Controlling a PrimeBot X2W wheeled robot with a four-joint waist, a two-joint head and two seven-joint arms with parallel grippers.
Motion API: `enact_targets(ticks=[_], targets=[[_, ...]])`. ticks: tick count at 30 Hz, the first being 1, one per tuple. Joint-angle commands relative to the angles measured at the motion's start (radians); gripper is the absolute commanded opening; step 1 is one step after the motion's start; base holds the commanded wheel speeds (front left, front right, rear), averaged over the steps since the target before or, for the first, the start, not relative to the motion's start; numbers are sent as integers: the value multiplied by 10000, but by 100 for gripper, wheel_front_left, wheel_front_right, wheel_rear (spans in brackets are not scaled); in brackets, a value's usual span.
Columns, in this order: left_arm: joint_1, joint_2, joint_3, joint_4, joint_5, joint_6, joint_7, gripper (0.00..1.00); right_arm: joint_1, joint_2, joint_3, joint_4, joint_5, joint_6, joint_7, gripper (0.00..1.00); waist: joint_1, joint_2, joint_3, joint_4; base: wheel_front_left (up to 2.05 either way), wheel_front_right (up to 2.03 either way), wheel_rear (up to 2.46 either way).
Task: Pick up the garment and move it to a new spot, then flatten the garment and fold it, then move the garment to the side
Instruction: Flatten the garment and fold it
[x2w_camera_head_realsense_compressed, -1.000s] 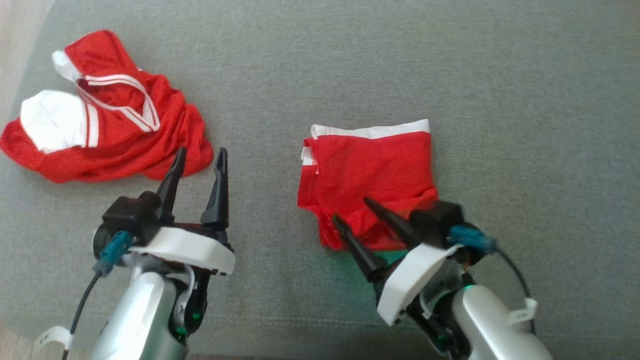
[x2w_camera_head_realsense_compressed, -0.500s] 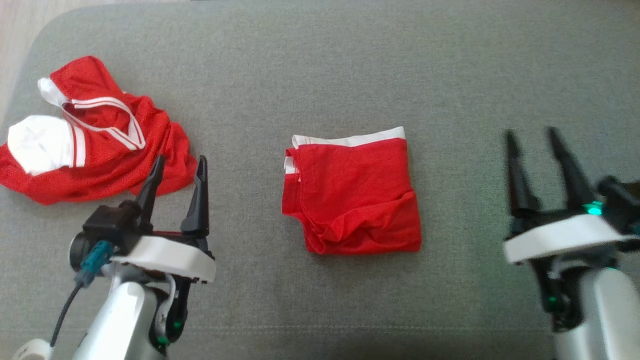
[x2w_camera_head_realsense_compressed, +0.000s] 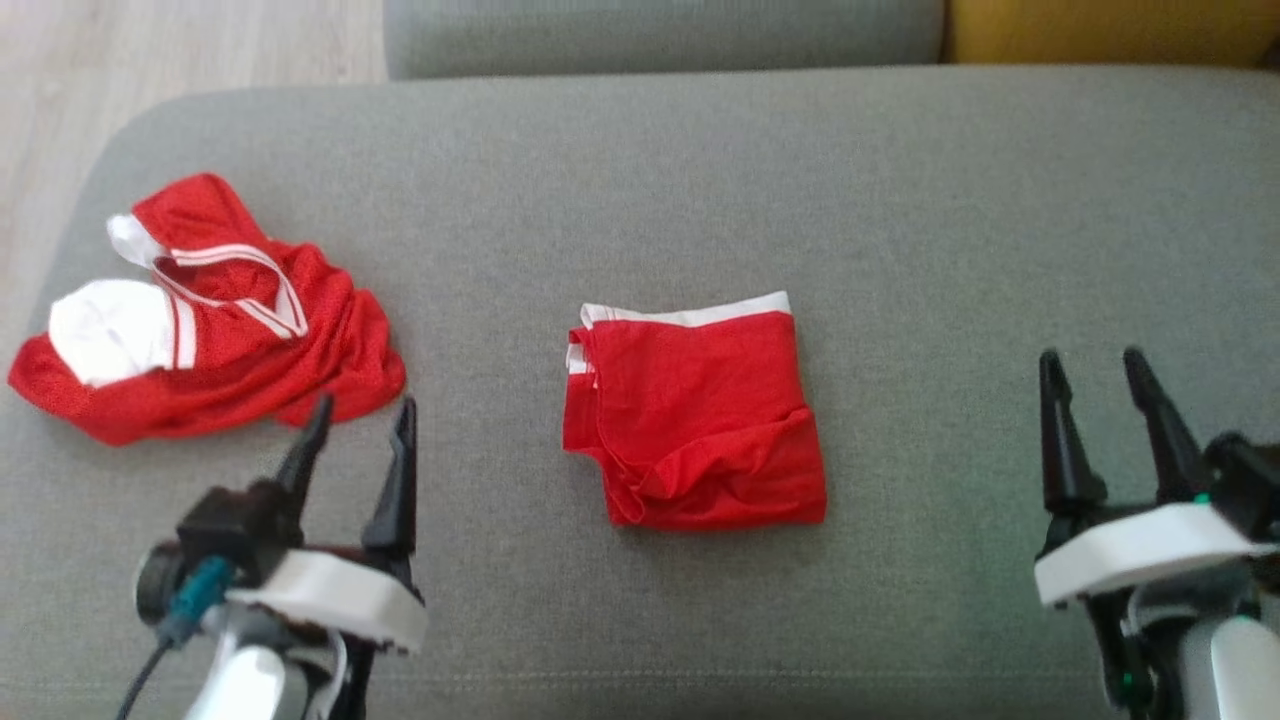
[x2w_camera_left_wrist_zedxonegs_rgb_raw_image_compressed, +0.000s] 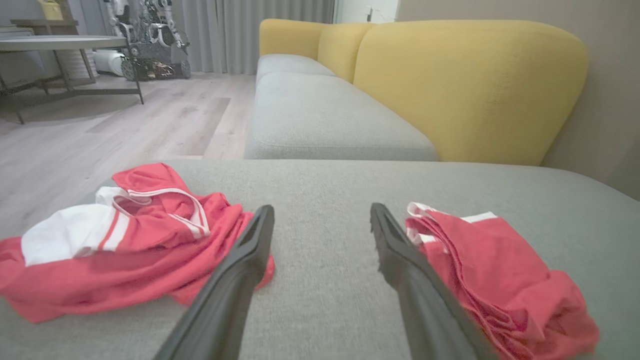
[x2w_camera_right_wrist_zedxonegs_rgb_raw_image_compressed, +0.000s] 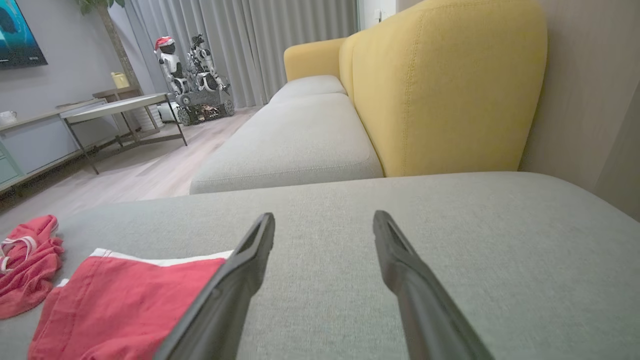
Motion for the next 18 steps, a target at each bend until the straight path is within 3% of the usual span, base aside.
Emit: enact_targets(ticks=[1,18], targets=[[-142,290,317,-405,88,72,57,100,-61,-43,280,-410,-68,65,116,100,0,0,-242,45,0,0,0],[603,528,198,-592,19,321,412,100,787,-43,581,-572,-92,65,584,100,0,0,-933,106,0,0,0]])
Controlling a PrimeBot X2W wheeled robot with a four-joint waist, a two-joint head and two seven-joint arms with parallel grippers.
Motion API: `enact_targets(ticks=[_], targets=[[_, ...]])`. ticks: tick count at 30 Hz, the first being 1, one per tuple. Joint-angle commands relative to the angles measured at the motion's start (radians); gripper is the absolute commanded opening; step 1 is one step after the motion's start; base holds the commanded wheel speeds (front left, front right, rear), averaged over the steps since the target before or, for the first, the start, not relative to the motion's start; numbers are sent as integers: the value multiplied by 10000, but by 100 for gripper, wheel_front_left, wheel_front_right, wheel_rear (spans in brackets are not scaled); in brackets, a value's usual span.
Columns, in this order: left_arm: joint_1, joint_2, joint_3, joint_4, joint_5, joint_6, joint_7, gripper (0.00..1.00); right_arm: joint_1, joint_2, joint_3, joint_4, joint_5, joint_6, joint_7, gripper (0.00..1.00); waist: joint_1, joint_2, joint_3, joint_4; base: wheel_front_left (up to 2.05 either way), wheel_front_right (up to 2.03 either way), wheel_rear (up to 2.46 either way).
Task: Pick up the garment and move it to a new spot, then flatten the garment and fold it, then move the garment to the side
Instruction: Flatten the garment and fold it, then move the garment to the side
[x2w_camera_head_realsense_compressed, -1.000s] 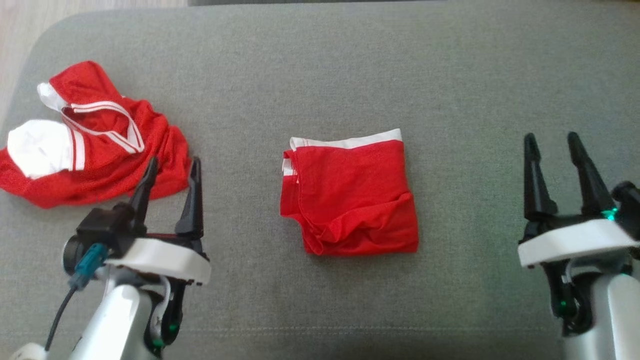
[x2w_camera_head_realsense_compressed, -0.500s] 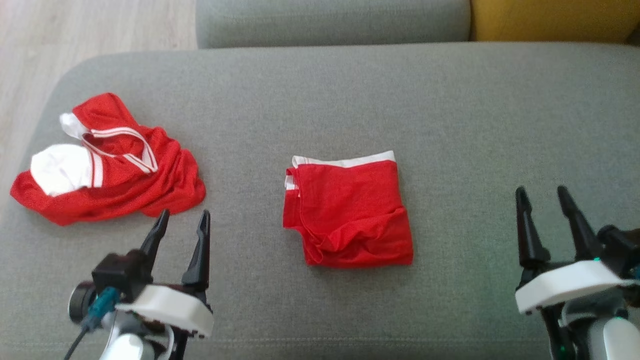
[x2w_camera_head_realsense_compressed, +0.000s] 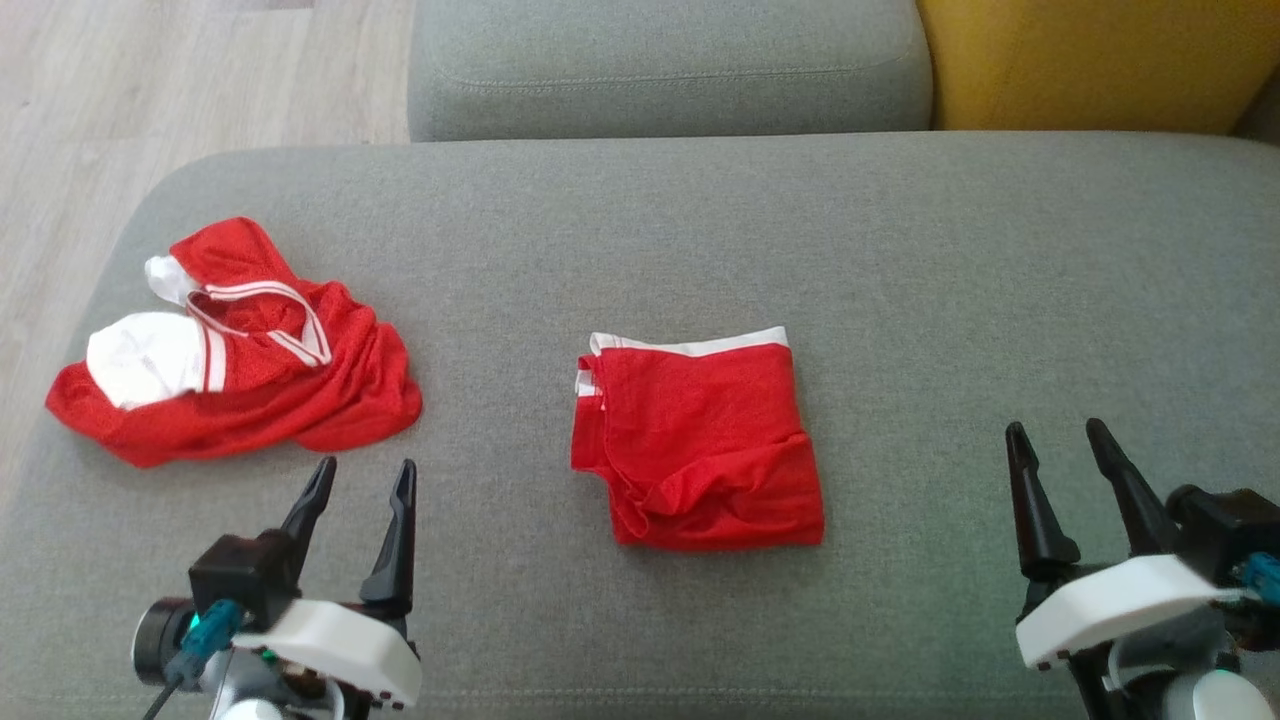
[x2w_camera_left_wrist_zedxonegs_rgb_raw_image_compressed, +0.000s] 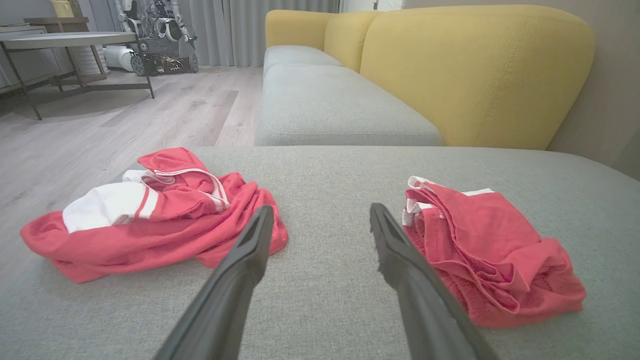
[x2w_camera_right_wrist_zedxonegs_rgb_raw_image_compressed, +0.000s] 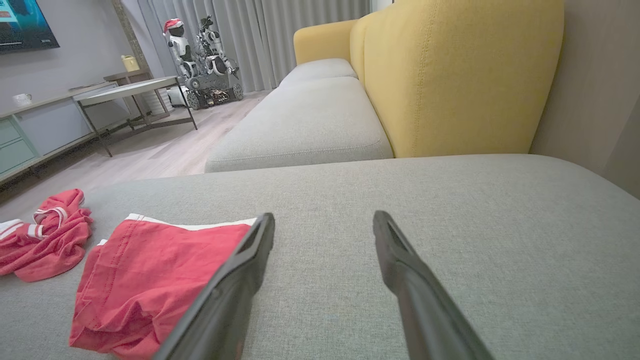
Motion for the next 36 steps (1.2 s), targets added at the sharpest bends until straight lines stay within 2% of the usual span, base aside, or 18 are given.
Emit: enact_targets(ticks=[1,25,32,36], targets=[[-385,233,398,-392,15,78,-26,100,-276,-66,274,-472,-87,65,35,100,1,0,1,-3,0,0,0],[-538,314,245,-457,1,173,-24,100,-312,-66,292,-353,-38,65,112,100,1,0,138,38,0,0,0],[-1224,237,167,-569,74,76,-140,100,-871,-66,438,-66,-218,65,263,100,1,0,961,357,0,0,0],[-1741,127,128,-488,99,-34,-319,100,-1530,-66,1077,525,-247,65,374,100,1,0,1541,559,0,0,0]])
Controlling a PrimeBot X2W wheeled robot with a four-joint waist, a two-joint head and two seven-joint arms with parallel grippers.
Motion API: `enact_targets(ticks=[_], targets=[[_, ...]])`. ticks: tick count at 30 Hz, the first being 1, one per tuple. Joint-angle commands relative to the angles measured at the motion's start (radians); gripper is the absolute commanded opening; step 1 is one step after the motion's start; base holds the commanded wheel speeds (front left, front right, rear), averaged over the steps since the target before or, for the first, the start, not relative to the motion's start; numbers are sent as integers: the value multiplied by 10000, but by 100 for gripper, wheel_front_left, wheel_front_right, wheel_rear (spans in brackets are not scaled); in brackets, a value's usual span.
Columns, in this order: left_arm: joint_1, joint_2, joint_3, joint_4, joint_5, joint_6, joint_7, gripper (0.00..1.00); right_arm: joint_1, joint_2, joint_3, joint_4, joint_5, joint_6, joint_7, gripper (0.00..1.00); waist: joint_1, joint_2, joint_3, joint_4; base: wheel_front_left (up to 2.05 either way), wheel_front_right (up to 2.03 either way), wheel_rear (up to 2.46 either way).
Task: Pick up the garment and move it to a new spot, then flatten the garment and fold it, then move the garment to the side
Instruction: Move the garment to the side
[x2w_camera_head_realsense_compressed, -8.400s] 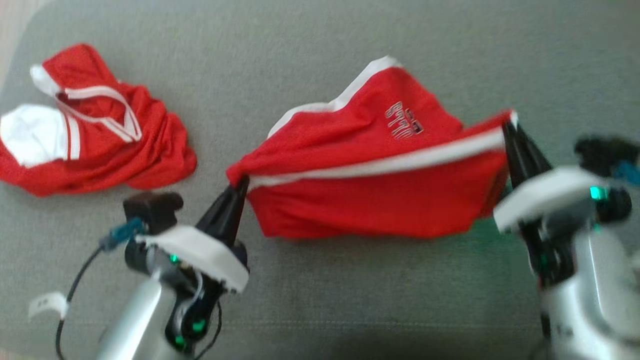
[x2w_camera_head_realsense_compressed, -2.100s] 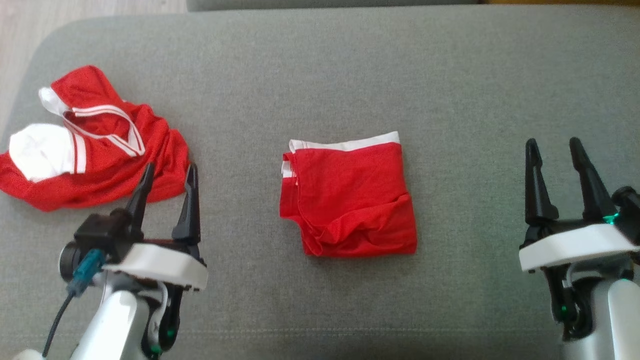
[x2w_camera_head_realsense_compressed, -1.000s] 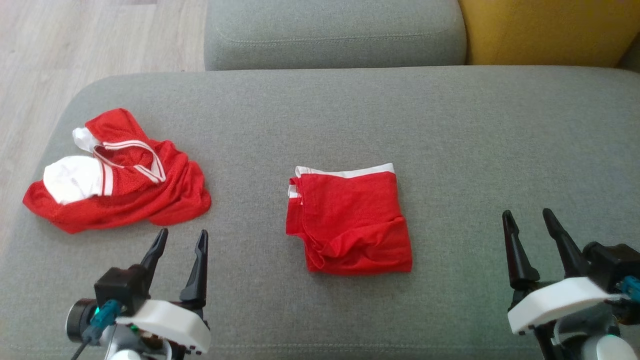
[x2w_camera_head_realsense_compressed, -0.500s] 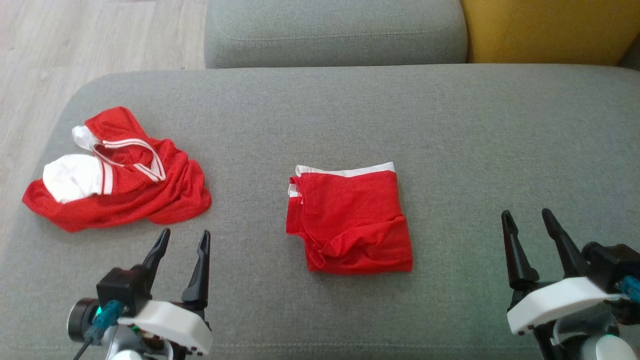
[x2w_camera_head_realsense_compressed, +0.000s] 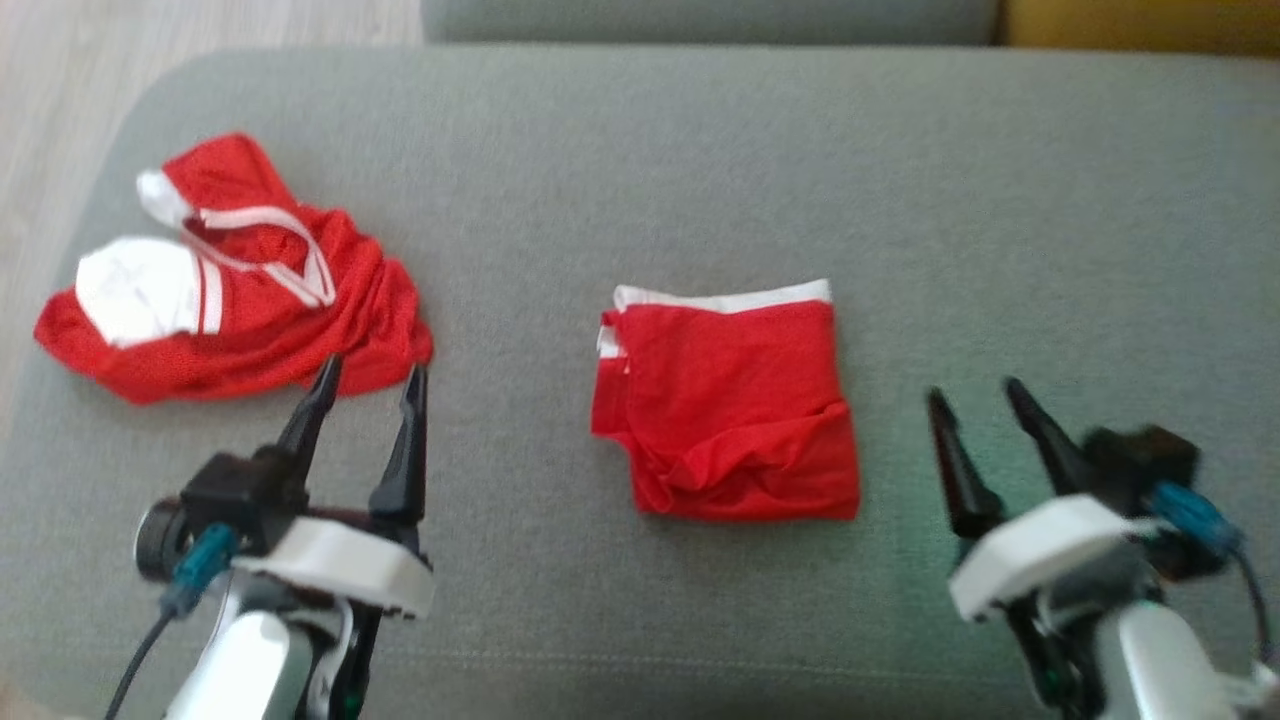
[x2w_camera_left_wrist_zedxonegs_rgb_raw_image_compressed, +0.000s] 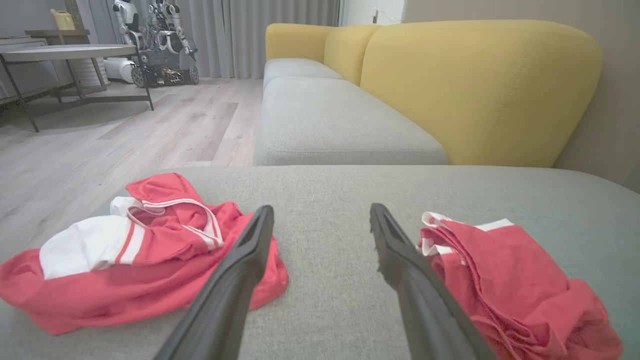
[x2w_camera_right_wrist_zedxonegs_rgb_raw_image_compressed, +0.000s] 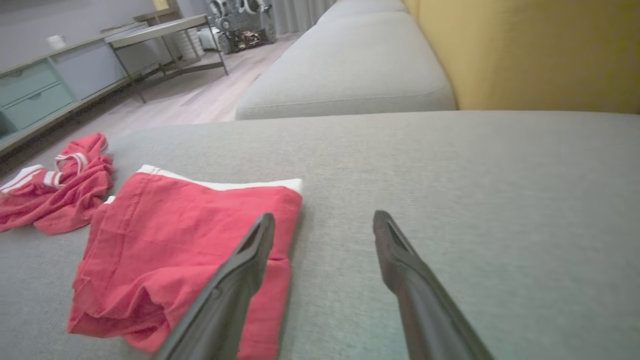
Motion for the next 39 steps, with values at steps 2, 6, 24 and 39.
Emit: enact_targets(ticks=[2,6,24,39], targets=[[-807,21,275,-196,121,-97,-229,100,-936,-58,707,218,30,65,17,100,0,0,654,326,0,0,0],[-1337,-173,100,62,186,-318,-451,100,-1630,-58,1277,1495,278,65,-12,100,0,0,1181,561,0,0,0],[-1871,-426,180,477,243,-541,-774,100,-2503,-58,2315,3464,956,65,580,0,0,0,1808,106,0,0,0],[-2216,-63,552,-291,327,-465,-735,100,-3748,-1366,1211,2154,475,65,1308,0,0,0,2837,-2365,0,0,0]])
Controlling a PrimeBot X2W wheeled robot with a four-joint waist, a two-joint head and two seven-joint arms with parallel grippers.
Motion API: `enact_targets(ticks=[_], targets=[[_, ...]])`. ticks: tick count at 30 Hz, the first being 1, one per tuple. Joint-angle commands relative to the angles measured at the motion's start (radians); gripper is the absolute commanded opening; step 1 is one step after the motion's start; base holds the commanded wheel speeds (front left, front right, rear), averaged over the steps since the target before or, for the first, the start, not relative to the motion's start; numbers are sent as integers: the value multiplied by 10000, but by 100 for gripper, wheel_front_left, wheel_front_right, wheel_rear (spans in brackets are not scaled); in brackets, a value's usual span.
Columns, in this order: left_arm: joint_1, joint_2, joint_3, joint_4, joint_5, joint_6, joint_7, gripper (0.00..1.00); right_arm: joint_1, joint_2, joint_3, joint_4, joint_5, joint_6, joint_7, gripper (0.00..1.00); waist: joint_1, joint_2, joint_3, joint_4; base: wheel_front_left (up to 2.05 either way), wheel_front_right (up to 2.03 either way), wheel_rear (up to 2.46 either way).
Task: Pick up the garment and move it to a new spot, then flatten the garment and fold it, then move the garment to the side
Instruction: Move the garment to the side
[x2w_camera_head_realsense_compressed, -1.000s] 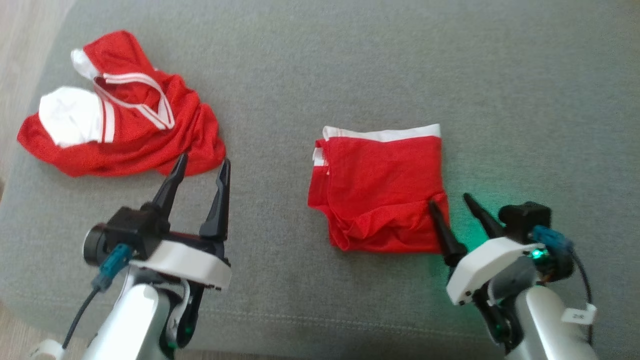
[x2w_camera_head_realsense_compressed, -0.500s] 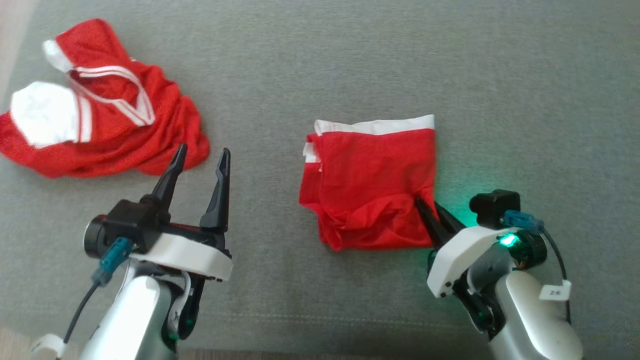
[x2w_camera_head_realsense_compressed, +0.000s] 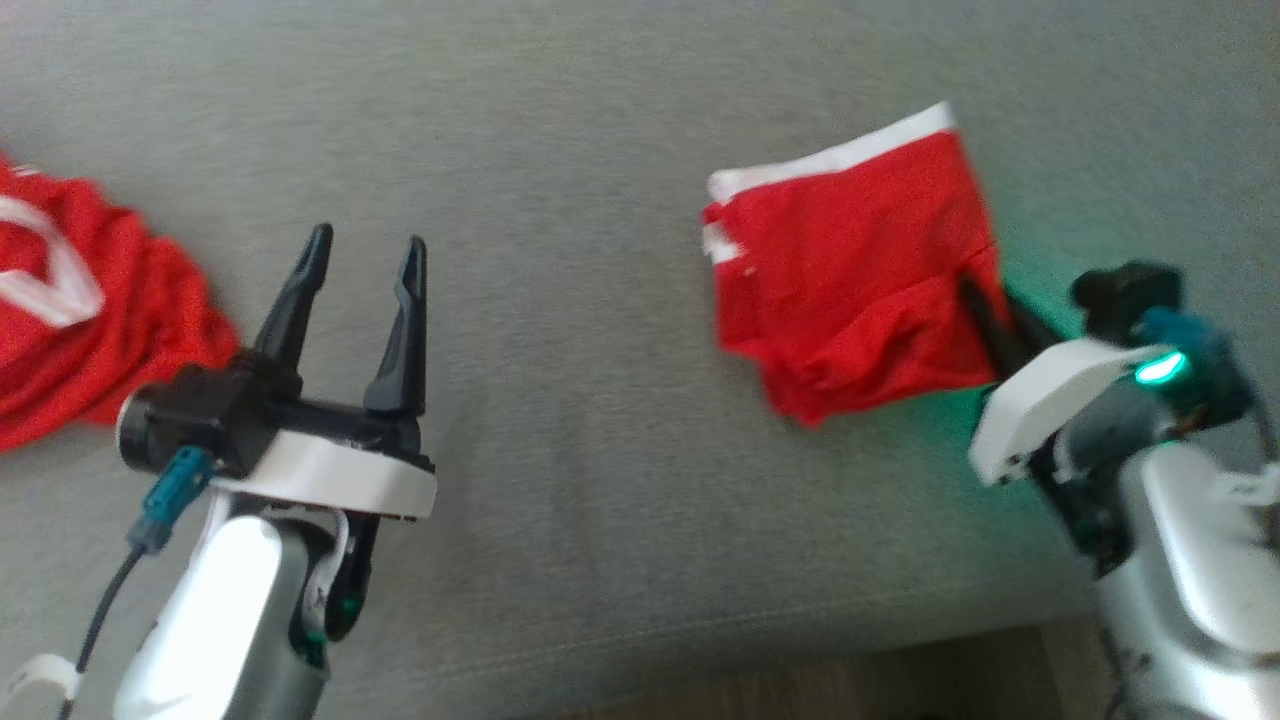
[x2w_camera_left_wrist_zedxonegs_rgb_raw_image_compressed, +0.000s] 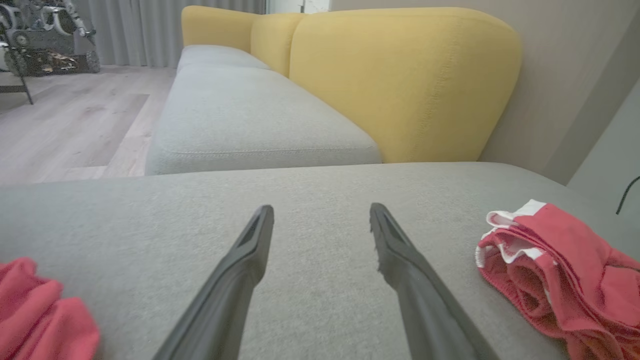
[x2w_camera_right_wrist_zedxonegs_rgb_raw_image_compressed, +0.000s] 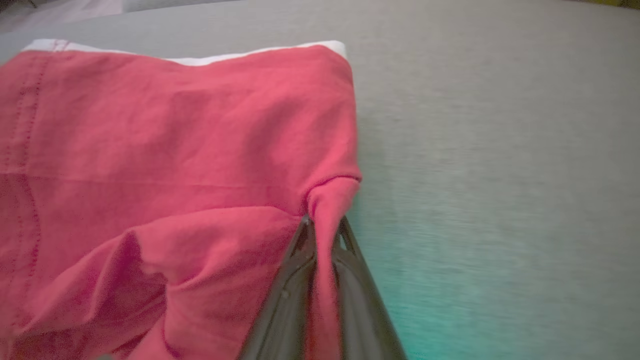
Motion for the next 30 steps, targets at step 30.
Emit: enact_targets(ticks=[30], targets=[[-1360,1252,593,-1895,471,124,894,100,-3342,-2198,-2816,-670,1778,63,1249,0,-1,0,2405,-1773,0,0,0]])
